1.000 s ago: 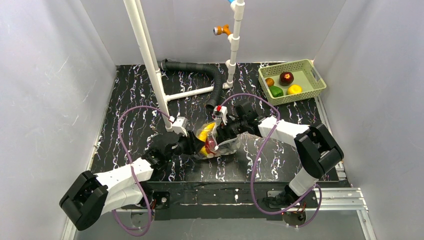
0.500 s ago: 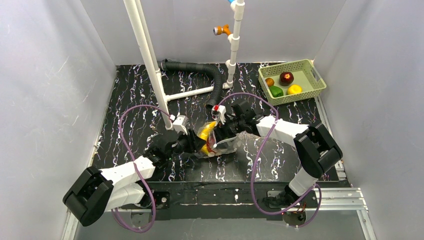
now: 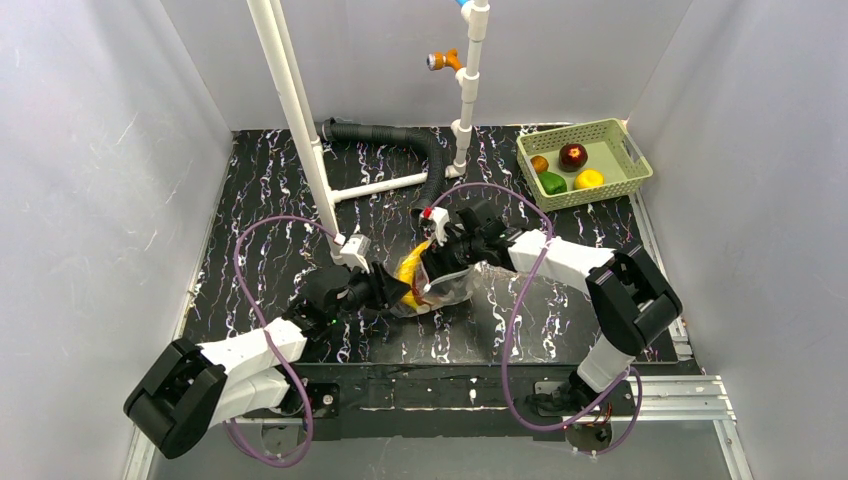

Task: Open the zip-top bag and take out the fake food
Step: Pick up the fake fruit from the zipper food storage bag.

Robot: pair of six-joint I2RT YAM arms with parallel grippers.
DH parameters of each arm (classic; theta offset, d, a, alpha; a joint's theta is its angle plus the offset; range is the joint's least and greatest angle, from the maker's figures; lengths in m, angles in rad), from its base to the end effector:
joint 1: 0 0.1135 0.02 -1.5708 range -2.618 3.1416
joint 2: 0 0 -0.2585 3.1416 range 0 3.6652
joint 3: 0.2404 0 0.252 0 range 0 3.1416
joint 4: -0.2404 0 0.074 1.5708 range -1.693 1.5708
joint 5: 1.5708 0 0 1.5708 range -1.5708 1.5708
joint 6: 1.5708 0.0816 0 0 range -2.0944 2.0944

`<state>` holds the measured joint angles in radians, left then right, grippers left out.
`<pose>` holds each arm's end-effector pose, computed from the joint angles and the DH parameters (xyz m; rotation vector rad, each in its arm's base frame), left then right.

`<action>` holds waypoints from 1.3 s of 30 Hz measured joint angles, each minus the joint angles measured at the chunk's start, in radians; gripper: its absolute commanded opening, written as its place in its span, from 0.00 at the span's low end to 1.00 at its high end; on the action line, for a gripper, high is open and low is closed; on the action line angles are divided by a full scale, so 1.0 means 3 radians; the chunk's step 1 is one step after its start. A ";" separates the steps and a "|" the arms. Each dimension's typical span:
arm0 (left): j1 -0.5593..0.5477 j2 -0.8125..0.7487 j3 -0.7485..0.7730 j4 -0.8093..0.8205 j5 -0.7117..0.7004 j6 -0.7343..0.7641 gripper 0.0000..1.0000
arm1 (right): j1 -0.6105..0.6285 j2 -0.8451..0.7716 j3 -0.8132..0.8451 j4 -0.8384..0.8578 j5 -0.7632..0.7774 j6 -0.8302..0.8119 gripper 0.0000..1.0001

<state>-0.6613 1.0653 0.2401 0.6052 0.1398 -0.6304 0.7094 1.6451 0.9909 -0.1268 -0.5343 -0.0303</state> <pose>0.1951 -0.1662 0.1668 0.1368 1.9100 -1.0287 0.2555 0.2741 0.1684 -1.1232 2.1395 0.9528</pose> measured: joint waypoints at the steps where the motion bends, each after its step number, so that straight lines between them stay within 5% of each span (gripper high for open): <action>1: 0.0008 0.0005 -0.0004 0.0008 0.0014 -0.0001 0.07 | 0.0000 0.0011 0.0015 -0.0009 0.0009 0.0033 0.86; 39: 0.0128 -0.0153 -0.0238 -0.0196 0.0114 0.0018 0.00 | 0.0235 0.0354 0.0381 -0.0281 0.0604 0.0043 0.84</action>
<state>-0.6228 1.0195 0.1688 0.5465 0.1741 -0.6250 0.7799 1.7512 1.1053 -0.2111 -0.3531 -0.0174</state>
